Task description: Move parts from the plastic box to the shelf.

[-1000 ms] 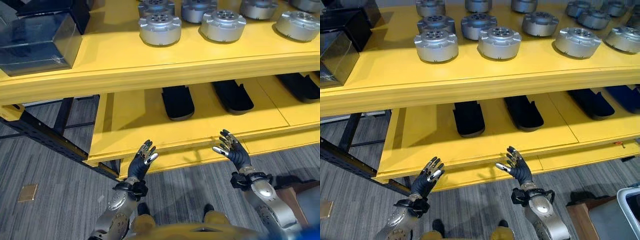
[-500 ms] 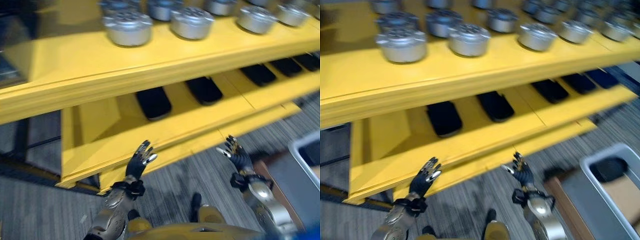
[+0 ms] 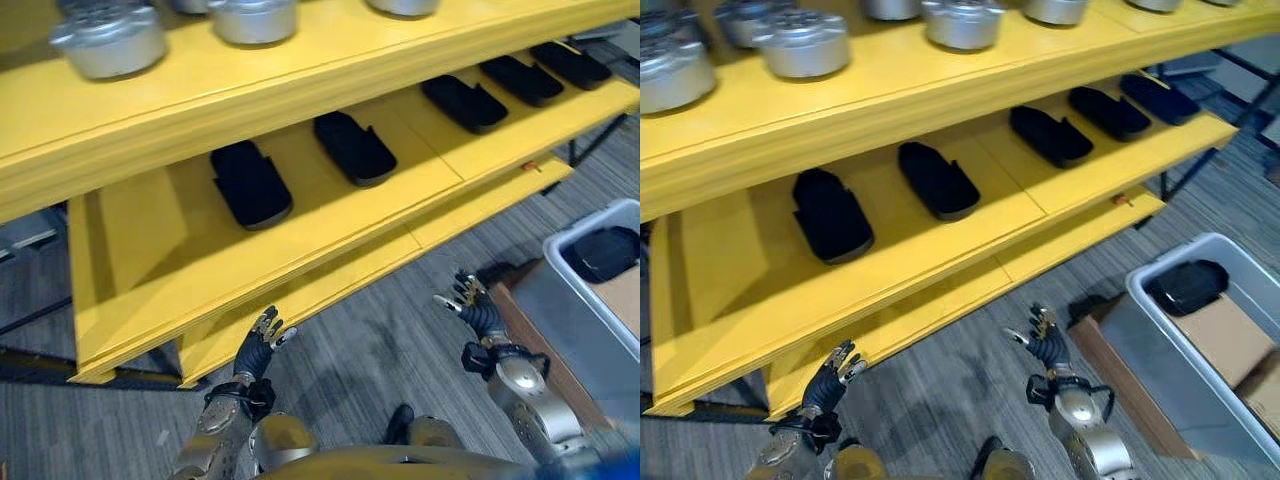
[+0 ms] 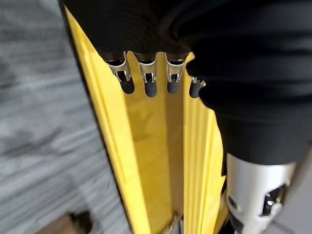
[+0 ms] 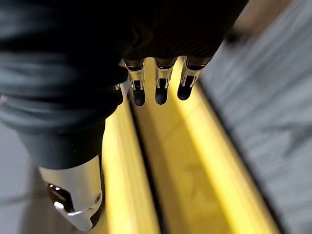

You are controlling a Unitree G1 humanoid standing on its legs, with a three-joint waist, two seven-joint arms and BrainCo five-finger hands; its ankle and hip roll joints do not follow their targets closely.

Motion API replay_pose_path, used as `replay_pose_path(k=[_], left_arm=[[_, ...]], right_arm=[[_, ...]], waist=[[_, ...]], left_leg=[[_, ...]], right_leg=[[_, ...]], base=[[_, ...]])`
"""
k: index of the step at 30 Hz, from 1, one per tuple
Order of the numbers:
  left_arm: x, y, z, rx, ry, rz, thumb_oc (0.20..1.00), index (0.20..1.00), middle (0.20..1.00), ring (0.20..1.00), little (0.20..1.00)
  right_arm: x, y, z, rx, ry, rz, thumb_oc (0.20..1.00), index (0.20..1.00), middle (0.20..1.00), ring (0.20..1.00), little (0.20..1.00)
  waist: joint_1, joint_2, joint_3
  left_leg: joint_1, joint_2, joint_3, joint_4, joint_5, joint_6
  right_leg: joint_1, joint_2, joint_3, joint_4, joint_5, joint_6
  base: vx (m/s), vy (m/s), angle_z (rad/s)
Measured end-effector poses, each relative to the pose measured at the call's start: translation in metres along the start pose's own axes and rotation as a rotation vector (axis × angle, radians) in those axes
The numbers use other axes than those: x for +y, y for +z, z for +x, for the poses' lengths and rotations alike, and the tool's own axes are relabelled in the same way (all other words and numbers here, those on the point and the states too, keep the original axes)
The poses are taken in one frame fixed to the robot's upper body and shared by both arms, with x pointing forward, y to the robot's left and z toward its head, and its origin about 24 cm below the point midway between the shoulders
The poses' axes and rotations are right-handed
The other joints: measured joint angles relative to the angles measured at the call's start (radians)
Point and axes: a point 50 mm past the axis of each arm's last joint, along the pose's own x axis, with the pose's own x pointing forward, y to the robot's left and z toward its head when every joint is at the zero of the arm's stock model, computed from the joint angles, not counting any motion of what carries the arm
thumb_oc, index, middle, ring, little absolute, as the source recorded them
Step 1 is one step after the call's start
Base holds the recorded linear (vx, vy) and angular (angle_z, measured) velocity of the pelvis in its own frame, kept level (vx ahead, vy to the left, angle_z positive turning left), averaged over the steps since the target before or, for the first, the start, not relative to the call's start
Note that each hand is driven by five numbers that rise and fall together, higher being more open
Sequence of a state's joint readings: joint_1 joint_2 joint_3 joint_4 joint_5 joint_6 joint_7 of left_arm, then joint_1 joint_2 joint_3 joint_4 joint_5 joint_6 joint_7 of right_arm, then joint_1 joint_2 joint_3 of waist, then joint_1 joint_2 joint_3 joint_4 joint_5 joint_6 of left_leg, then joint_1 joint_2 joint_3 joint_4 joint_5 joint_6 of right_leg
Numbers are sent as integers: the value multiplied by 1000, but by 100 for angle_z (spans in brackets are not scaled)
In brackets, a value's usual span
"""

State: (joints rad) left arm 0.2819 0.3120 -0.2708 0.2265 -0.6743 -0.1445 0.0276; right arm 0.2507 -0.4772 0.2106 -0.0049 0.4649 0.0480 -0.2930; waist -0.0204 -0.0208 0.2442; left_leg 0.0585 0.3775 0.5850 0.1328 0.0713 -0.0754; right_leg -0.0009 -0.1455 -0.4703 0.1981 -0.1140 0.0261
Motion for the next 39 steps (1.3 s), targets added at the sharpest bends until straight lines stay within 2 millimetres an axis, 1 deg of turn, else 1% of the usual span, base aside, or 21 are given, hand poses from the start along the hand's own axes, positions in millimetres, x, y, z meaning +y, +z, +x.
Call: replay_pose_path(k=[1,4,9,11,12,17,18,20,22,23,24,25,27,28,30,31,32,33,35,36,39], left_arm=[[-1,3,-1,-25,0,-14,1000,1000,1000,1000,1000],[8,12,0,-69,28,-17,1000,1000,1000,1000,1000],[-9,23,12,-98,-83,34,1000,1000,1000,1000,1000],[-12,26,15,-90,-130,85,1000,1000,1000,1000,1000],[-15,26,16,-74,-164,118,1000,1000,1000,1000,1000],[-42,41,31,-116,-264,156,1000,1000,1000,1000,1000],[-42,44,33,-126,-252,155,1000,1000,1000,1000,1000],[-39,44,33,-131,-225,147,1000,1000,1000,1000,1000],[-36,44,31,-149,-181,116,1000,1000,1000,1000,1000],[-31,42,28,-149,-154,108,1000,1000,1000,1000,1000],[-29,45,28,-164,-134,103,1000,1000,1000,1000,1000],[-26,48,27,-179,-112,93,1000,1000,1000,1000,1000],[-12,46,20,-188,-34,61,1000,1000,1000,1000,1000],[-5,41,16,-170,2,50,1000,1000,1000,1000,1000],[7,20,8,-91,39,52,1000,1000,1000,1000,1000],[13,13,3,-63,62,52,1000,1000,1000,1000,1000],[16,4,-3,-34,73,85,1000,1000,1000,1000,1000],[20,-11,-9,24,87,115,1000,1000,1000,1000,1000],[17,-17,-9,45,71,129,1000,1000,1000,1000,1000],[6,-7,-4,7,13,174,1000,1000,1000,1000,1000],[-2,15,10,-50,-77,243,1000,1000,1000,1000,1000]], right_arm=[[-13,2,-2,-5,-30,-27,1000,1000,1000,1000,1000],[-30,5,-5,-34,-124,-19,1000,1000,1000,1000,1000],[-38,9,-7,-79,-217,1,1000,1000,1000,1000,1000],[-39,14,-1,-112,-257,18,1000,1000,1000,1000,1000],[-46,19,2,-135,-306,43,1000,1000,1000,1000,1000],[-66,17,12,-123,-422,62,1000,1000,1000,1000,1000],[-69,21,12,-146,-433,68,1000,1000,1000,1000,1000],[-71,25,11,-166,-429,70,1000,1000,1000,1000,1000],[-70,29,12,-184,-397,57,1000,1000,1000,1000,1000],[-68,30,13,-192,-387,61,1000,1000,1000,1000,1000],[-67,30,14,-192,-374,63,1000,1000,1000,1000,1000],[-66,30,15,-192,-359,61,1000,1000,1000,1000,1000],[-62,28,15,-185,-338,78,1000,1000,1000,1000,1000],[-60,20,9,-158,-334,87,1000,1000,1000,1000,1000],[-58,-10,-13,-48,-352,125,1000,1000,1000,1000,1000],[-53,-19,-17,-9,-344,142,1000,1000,1000,1000,1000],[-47,-21,-16,2,-332,168,1000,1000,1000,1000,1000],[-33,-19,-10,5,-279,178,1000,1000,1000,1000,1000],[-26,-15,-6,1,-247,200,1000,1000,1000,1000,1000],[-22,-3,-4,-43,-214,212,1000,1000,1000,1000,1000],[-14,19,7,-117,-157,255,1000,1000,1000,1000,1000]], waist=[[-17,15,-5],[-40,-22,13],[-88,-31,30],[-97,-32,37],[-105,-25,49],[-146,6,76],[-165,11,79],[-162,19,79],[-151,25,77],[-147,13,79],[-138,12,75],[-119,5,74],[-75,-2,70],[-70,2,62],[-78,24,-16],[-68,27,-35],[-64,22,-42],[-30,-1,-44],[-30,-9,-53],[-25,-19,-58],[-29,-51,-77]], left_leg=[[6,1,5,-31,0,-11],[16,6,31,-29,8,-9],[40,15,69,-30,8,-9],[60,26,117,-28,9,-13],[76,43,147,-19,17,-19],[83,95,149,-12,80,-85],[98,97,146,-11,122,-82],[109,112,116,38,140,-64],[97,105,-66,125,165,-56],[87,61,-170,129,73,-76],[60,-25,-273,112,-21,-76],[23,-114,-372,102,-88,-49],[-67,-267,-485,109,-153,19],[-110,-307,-474,97,-155,27],[-179,-352,-330,14,-152,44],[-148,-361,-317,-47,-116,56],[-142,-358,-278,-50,-90,41],[-118,-368,-232,-40,-110,56],[-101,-381,-229,-57,-120,68],[-65,-396,-204,-129,-86,111],[-21,-406,-184,-188,-74,125]], right_leg=[[-24,6,4,21,-8,3],[-64,9,43,53,-11,-4],[-114,20,87,92,-27,-12],[-154,21,90,136,-40,-25],[-165,33,99,155,-53,-44],[-205,78,109,169,-74,-70],[-207,92,128,174,-66,-83],[-205,107,181,172,-66,-93],[-201,138,266,159,-53,-117],[-197,145,313,146,-42,-126],[-184,145,357,98,0,-136],[-163,147,399,30,43,-134],[-97,159,462,-89,87,-111],[-71,163,441,-107,101,-106],[-60,162,396,-111,63,-98],[-61,158,401,-105,49,-85],[-62,146,392,-103,32,-62],[-60,122,400,-94,42,-51],[-48,114,407,-103,46,-42],[-38,108,407,-122,62,-14],[-19,107,407,-145,69,-2]], base=[[25,-175,-25],[20,-189,-48],[8,-194,-33],[-10,-214,-70],[-7,-286,-76],[4,-230,-47],[21,-187,-78],[44,-126,-83],[66,-39,-109],[42,-24,-113],[88,-30,-106],[129,-7,-128],[164,35,-123],[179,76,-43],[173,106,35],[210,170,20],[233,193,-57],[202,155,-65],[109,81,-44],[105,69,-13],[113,72,-31]])
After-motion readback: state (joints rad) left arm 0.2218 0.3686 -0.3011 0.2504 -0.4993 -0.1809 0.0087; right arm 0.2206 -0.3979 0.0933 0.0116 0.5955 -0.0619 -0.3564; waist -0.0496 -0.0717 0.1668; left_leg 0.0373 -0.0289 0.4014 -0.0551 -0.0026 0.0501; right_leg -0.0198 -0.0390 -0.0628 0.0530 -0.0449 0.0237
